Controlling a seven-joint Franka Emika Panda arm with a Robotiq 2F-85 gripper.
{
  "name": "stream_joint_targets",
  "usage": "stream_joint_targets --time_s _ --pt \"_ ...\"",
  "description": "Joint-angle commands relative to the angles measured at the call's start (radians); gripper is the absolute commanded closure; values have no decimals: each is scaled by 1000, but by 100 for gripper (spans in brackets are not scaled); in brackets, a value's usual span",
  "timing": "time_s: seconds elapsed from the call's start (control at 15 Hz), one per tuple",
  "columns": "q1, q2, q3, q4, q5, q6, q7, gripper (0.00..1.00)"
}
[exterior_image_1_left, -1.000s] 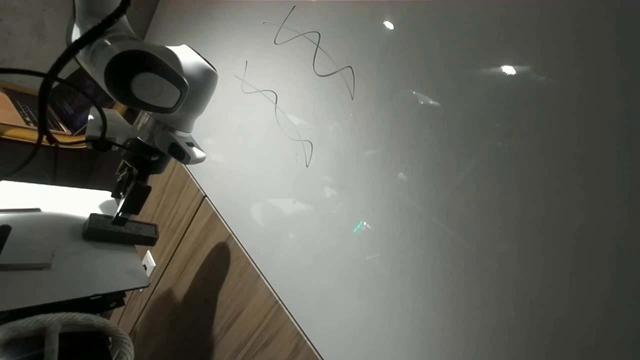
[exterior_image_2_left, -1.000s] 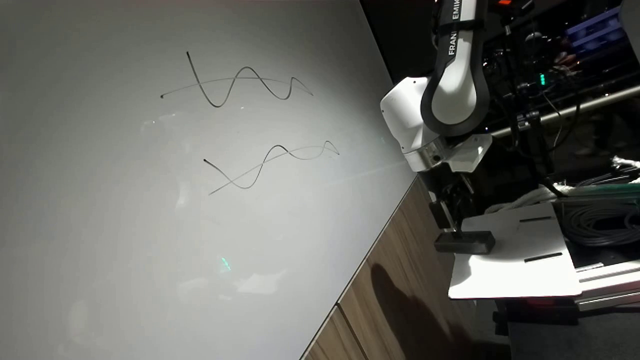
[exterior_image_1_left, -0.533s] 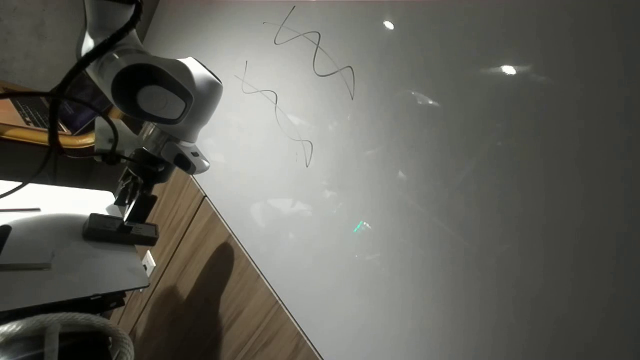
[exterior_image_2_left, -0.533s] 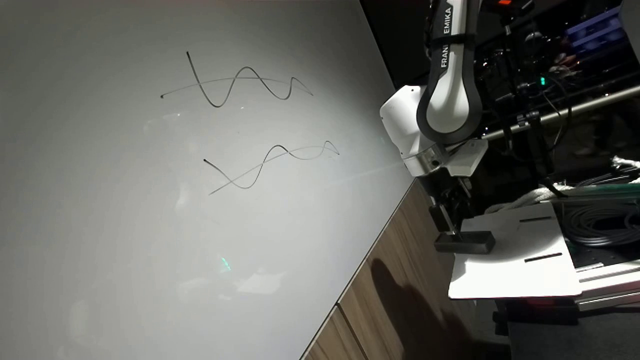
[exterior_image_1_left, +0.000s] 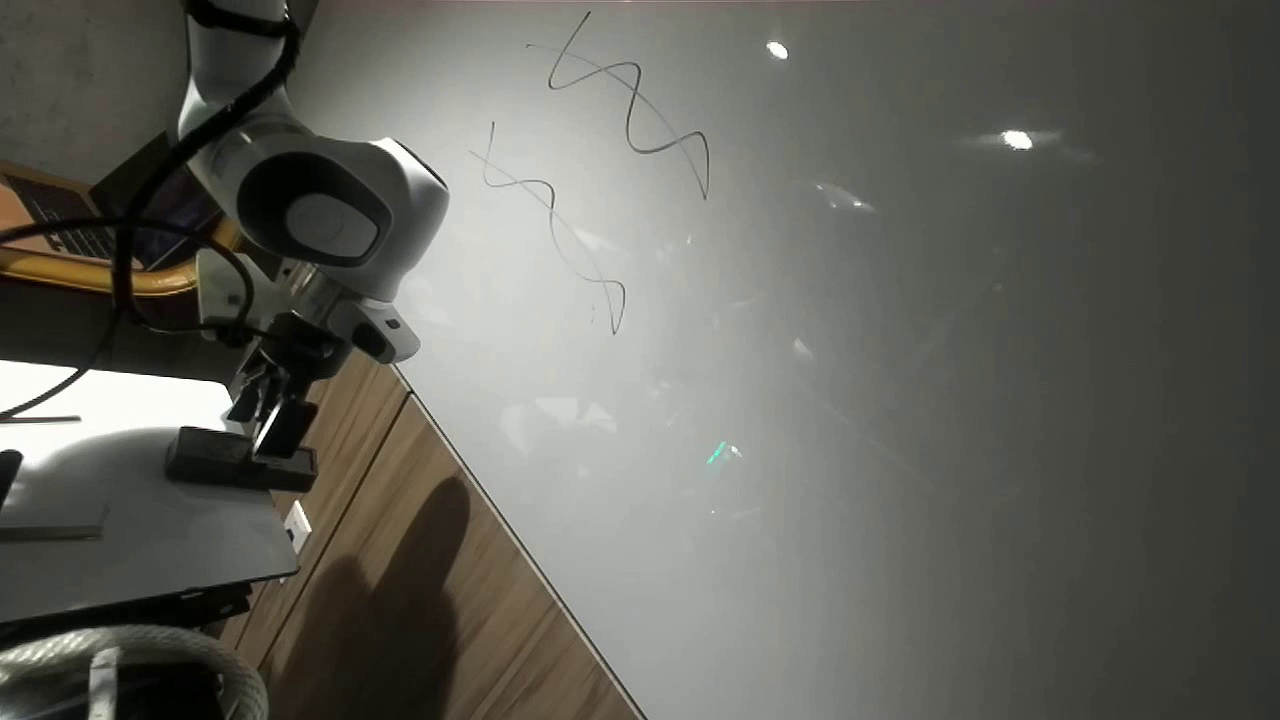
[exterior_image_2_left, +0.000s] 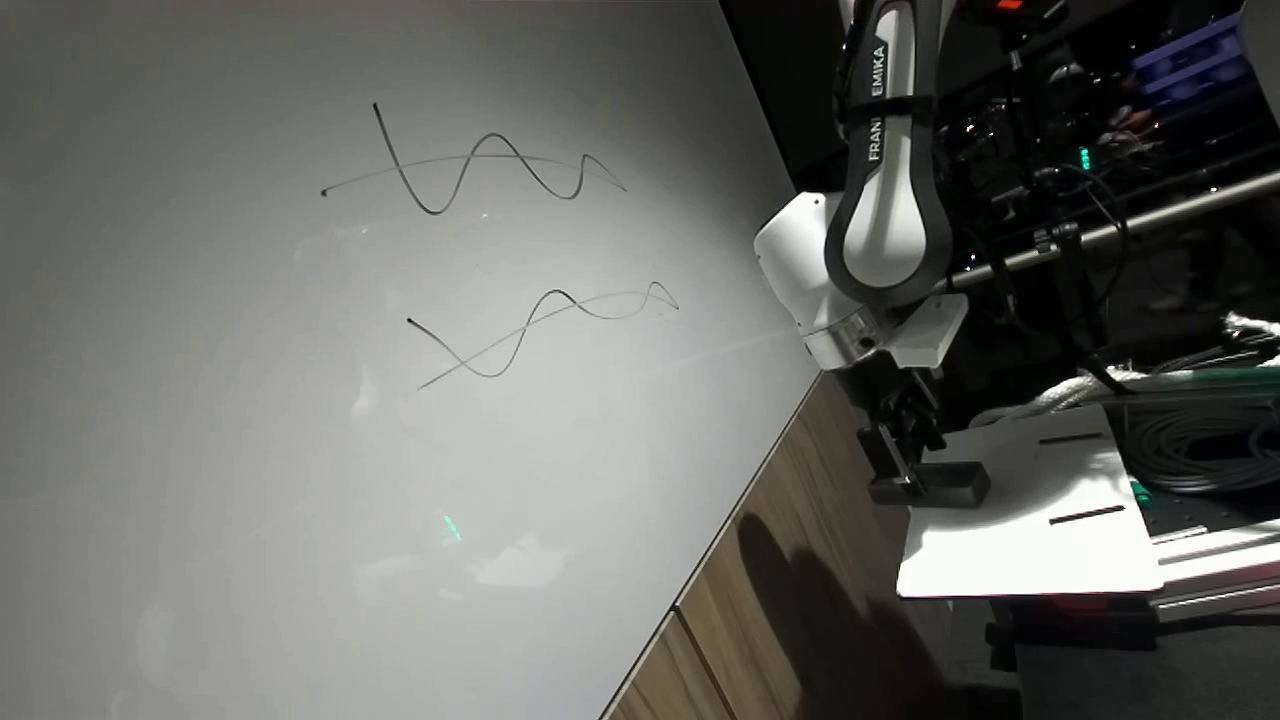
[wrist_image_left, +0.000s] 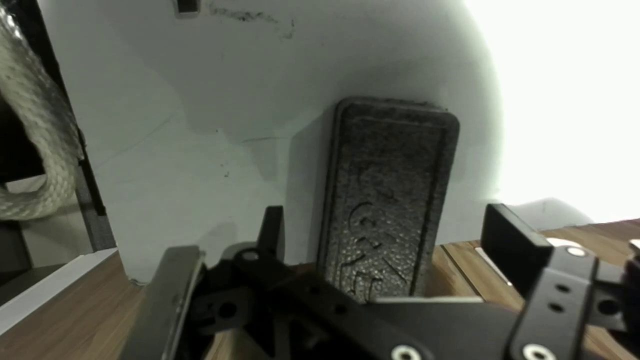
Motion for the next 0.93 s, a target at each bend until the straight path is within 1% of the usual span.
stream_joint_targets --time_s 0.0,0.27,0.33,0.47,0.53,0.8,0.87 --pt "22 15 -26 13 -30 15 9 0" --pt "25 20 -31 16 -36 13 8 0" --pt "25 20 -32 16 -35 14 6 3" --pt "23 20 -34 16 -34 14 2 27" --pt "22 20 -36 16 -34 14 0 28" --pt "19 20 -42 15 -32 14 -6 60" --pt "19 20 -43 14 -32 14 -7 66"
